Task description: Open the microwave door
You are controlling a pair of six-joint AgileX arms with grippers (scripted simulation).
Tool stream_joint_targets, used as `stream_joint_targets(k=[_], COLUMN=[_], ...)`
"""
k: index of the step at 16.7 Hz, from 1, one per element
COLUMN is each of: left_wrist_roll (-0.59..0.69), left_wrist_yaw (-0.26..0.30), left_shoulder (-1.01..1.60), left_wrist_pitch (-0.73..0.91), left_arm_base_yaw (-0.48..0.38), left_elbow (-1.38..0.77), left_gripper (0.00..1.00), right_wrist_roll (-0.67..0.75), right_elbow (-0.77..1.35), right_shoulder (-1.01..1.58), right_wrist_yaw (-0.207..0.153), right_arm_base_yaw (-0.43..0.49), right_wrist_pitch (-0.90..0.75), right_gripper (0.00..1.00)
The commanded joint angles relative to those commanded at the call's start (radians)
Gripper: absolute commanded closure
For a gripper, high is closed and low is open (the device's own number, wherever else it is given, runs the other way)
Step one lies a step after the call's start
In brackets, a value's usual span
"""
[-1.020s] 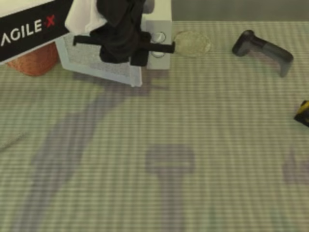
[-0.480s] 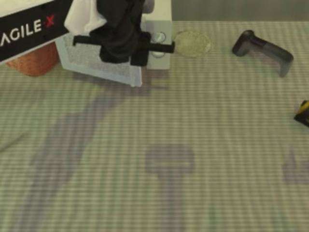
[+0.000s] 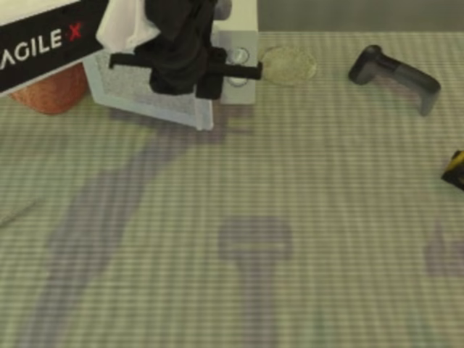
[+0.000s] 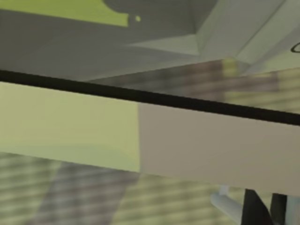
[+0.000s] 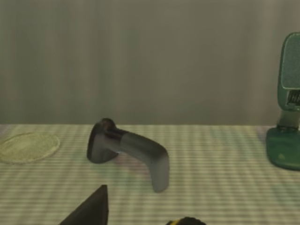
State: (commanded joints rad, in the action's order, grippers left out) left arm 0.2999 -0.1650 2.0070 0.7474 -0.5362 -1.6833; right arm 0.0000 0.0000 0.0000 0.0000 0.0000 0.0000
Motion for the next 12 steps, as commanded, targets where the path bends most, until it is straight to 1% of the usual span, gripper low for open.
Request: stream_joint_targets(k=[2,8,12], left_wrist_roll=[-0.013,-0.119,-0.122], left_wrist_yaw=[0.006,0.058,0.060], left_shoulder=[-0.013,-0.088,-0.092], left_wrist_pitch=[-0.008,-0.051,-0.053], left_arm_base_yaw=[0.003,0.030,0.031], left_elbow=[0.011,0.122,0.123], left_gripper=[1.00,1.00,1.00], right_wrist_roll=[0.000,0.000,0.000], right_elbow=[0.000,0.000,0.000], right_shoulder=[0.000,0.000,0.000], right_wrist_yaw=[0.000,0.000,0.000], right_arm_base_yaw=[0.000,0.000,0.000], right_wrist_pitch=[0.000,0.000,0.000], right_gripper=[0.00,0.00,0.00])
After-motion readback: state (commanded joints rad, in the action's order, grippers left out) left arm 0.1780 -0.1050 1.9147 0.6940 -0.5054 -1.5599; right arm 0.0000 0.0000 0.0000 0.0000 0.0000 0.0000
